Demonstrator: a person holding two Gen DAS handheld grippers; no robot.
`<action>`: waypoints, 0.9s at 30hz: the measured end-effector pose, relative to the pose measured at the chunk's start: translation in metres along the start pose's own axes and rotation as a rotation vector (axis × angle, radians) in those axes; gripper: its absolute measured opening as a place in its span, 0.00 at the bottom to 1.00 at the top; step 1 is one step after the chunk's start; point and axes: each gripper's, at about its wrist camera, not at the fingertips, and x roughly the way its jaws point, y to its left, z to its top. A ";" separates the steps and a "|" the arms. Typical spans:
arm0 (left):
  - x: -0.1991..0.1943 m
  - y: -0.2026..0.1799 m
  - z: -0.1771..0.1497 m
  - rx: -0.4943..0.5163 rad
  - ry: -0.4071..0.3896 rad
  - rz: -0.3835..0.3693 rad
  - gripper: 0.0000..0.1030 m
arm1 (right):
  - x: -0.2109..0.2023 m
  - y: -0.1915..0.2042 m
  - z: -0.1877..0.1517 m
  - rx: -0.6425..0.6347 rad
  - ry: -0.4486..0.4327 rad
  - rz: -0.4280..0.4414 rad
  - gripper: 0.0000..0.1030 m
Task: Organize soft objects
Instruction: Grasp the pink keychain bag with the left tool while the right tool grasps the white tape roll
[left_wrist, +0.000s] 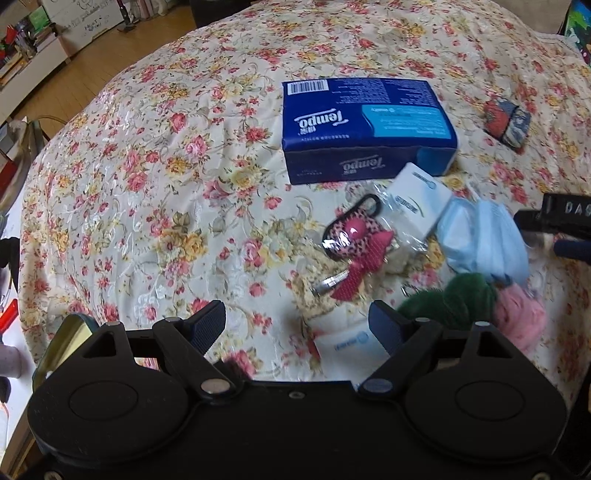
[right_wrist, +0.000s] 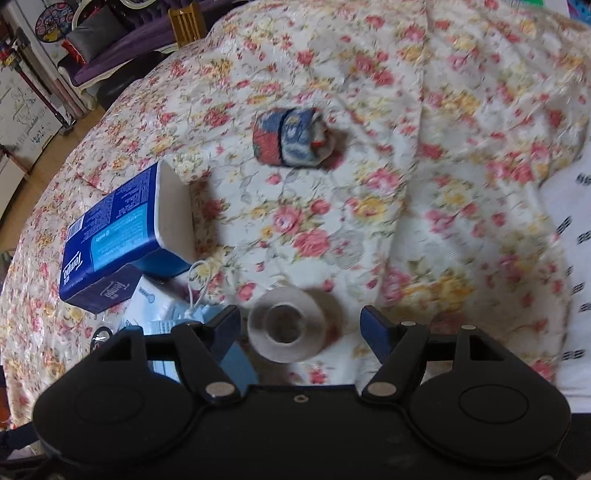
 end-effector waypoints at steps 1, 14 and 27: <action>0.001 0.001 0.002 0.001 -0.002 0.004 0.80 | 0.006 0.003 -0.002 -0.006 0.008 -0.010 0.68; 0.013 -0.009 0.020 -0.009 -0.017 -0.022 0.81 | 0.009 -0.010 -0.004 -0.017 0.026 -0.080 0.45; 0.048 -0.022 0.034 -0.099 0.027 -0.075 0.90 | -0.012 -0.046 -0.006 0.076 0.005 -0.078 0.45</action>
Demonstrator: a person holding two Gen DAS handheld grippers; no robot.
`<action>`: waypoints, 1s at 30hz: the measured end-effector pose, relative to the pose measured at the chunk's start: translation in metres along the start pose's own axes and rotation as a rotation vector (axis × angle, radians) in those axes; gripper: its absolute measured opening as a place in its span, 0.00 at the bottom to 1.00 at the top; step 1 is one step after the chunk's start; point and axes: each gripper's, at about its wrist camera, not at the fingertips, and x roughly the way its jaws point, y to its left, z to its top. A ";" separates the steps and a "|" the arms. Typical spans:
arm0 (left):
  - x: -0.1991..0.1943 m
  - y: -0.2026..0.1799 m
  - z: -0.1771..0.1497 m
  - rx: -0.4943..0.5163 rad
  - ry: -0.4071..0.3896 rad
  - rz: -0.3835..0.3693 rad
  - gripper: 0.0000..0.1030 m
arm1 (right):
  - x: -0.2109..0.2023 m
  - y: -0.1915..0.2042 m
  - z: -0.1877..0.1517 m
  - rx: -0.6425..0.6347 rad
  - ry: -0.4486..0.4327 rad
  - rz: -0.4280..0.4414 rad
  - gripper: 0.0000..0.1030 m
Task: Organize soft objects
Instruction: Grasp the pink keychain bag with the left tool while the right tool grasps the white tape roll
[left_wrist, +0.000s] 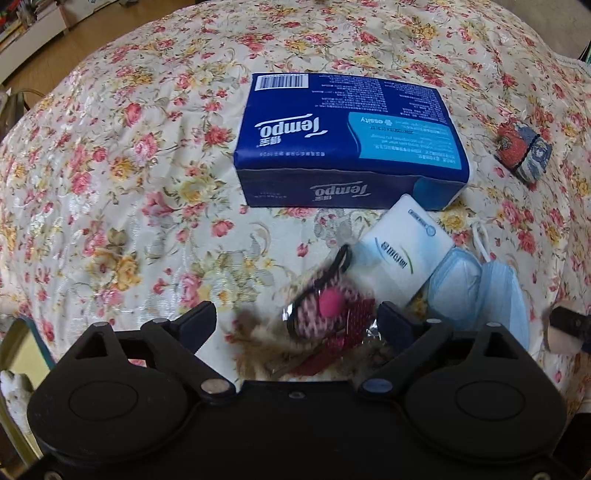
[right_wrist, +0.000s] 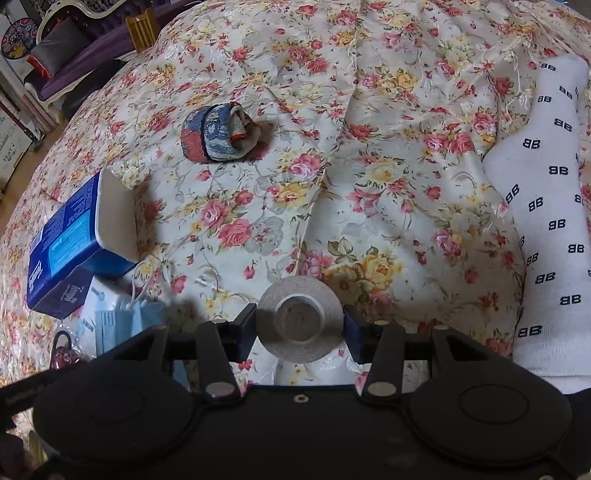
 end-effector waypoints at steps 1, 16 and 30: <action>0.000 0.000 0.000 -0.005 -0.006 -0.001 0.90 | 0.000 0.001 -0.001 -0.005 -0.001 -0.002 0.45; -0.002 -0.009 -0.011 0.086 -0.037 0.010 0.96 | -0.002 0.002 -0.006 -0.012 0.009 0.010 0.45; -0.022 -0.001 -0.021 0.082 -0.113 0.076 0.97 | -0.002 0.001 -0.006 -0.007 0.011 0.008 0.45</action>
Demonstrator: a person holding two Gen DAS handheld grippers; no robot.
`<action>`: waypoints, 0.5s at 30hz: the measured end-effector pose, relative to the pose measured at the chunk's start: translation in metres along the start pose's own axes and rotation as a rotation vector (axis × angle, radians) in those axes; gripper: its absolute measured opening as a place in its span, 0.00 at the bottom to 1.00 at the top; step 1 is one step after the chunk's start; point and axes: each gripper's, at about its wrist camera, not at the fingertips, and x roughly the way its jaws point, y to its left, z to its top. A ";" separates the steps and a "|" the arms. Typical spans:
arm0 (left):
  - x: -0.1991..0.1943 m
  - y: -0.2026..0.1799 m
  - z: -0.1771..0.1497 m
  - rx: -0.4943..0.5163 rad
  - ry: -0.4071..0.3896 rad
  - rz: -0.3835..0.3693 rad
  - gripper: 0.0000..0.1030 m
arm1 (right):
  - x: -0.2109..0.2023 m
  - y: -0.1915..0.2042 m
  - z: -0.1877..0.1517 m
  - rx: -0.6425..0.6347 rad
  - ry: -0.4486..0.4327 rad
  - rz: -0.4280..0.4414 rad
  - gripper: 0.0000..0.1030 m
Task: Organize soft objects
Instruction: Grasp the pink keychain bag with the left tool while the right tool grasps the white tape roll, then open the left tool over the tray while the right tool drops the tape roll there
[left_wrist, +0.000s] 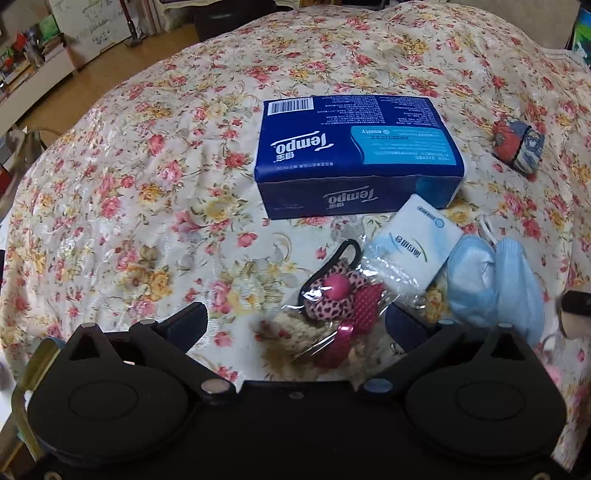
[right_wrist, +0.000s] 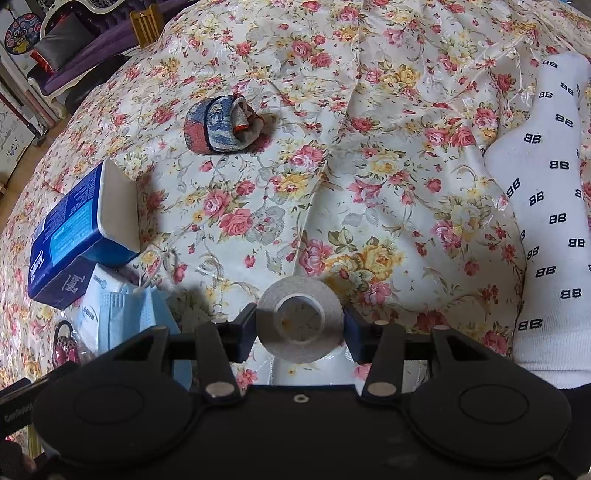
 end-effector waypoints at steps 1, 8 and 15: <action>0.000 -0.001 0.000 0.008 0.000 -0.003 0.97 | 0.000 0.001 0.000 -0.001 -0.001 -0.001 0.45; 0.008 -0.019 -0.005 0.103 0.013 -0.034 0.97 | 0.001 0.002 -0.002 -0.015 0.007 -0.001 0.45; 0.033 -0.026 0.005 0.114 0.023 0.050 0.97 | 0.002 0.000 -0.001 -0.017 0.006 -0.003 0.45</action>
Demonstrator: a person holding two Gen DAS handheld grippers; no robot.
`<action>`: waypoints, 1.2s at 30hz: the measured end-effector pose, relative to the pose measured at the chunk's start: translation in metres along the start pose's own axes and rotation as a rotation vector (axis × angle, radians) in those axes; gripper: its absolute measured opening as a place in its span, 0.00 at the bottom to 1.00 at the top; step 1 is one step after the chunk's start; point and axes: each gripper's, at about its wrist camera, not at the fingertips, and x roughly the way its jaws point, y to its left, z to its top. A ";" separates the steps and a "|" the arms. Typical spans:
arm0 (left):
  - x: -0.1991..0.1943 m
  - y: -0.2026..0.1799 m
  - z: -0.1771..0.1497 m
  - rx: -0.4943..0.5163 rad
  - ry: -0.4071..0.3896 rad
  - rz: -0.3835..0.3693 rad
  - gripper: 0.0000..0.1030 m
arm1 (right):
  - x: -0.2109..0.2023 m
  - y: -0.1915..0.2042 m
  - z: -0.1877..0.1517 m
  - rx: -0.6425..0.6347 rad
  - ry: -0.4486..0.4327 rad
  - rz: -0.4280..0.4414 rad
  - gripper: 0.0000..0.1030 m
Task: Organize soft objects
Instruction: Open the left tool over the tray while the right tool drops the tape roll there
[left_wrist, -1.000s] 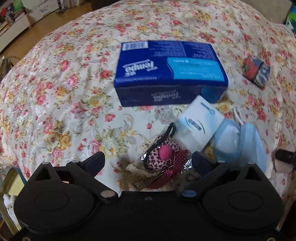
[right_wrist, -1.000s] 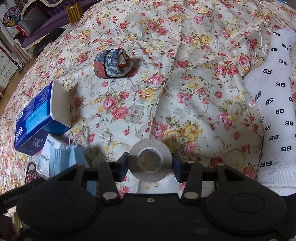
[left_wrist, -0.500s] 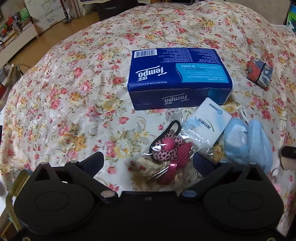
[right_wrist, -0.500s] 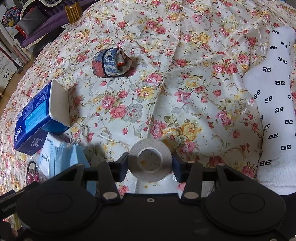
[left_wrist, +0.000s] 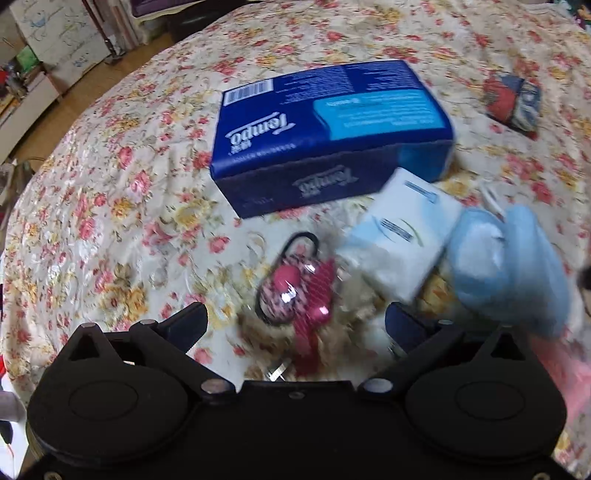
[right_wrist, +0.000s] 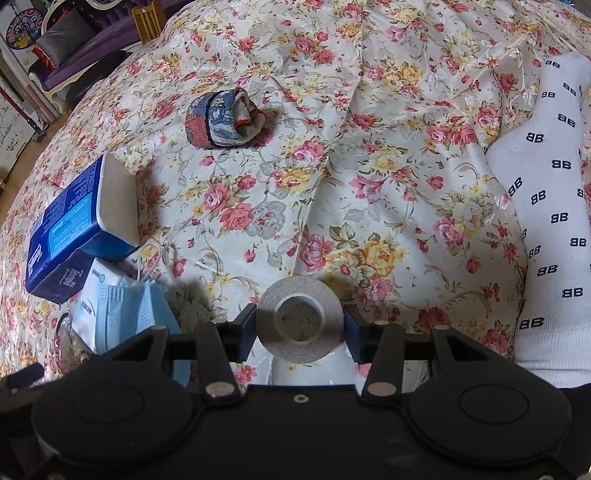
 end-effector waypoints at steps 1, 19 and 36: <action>0.003 0.002 0.002 -0.004 0.004 0.003 0.96 | 0.000 0.000 0.000 0.000 0.000 -0.002 0.45; -0.066 0.062 -0.016 -0.134 -0.034 -0.081 0.54 | -0.039 0.028 -0.027 -0.164 -0.170 -0.021 0.45; -0.105 0.198 -0.158 -0.292 0.027 0.101 0.54 | -0.132 0.103 -0.171 -0.398 -0.230 0.169 0.45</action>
